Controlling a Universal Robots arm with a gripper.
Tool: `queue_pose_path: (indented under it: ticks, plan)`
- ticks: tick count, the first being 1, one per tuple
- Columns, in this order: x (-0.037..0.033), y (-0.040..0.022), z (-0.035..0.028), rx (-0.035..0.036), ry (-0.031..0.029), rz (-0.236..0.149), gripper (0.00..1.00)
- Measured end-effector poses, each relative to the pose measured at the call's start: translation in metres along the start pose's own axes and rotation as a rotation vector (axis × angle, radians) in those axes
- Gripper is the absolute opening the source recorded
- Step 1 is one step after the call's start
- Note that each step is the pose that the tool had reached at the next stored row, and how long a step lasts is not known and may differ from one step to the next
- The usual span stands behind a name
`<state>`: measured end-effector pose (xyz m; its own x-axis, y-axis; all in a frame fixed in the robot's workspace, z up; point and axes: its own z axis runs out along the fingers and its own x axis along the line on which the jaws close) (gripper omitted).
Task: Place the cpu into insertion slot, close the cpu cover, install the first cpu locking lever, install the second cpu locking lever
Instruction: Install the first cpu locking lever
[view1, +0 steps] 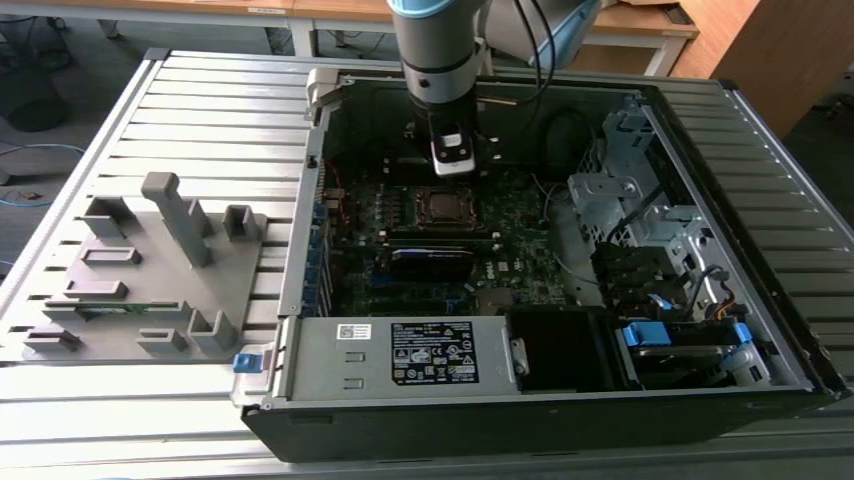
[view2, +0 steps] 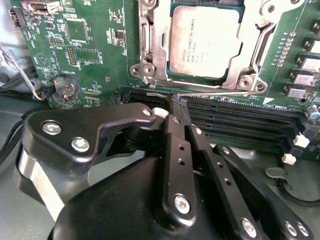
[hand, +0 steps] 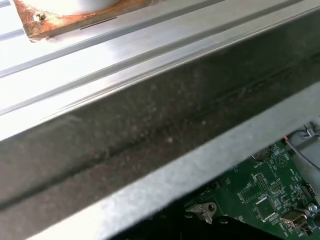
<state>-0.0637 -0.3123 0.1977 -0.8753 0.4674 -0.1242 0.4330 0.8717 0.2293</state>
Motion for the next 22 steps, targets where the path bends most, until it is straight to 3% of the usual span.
queue_pose_path:
  ticks: [6, 10, 22]
  plan:
    - [0.0027, -0.0017, 0.0011, 0.0181, -0.0163, -0.006, 0.11]
    - [0.0045, -0.0029, 0.0022, 0.0165, -0.0249, -0.008, 0.11]
    - [0.0057, -0.0008, 0.0025, 0.0165, -0.0271, -0.003, 0.11]
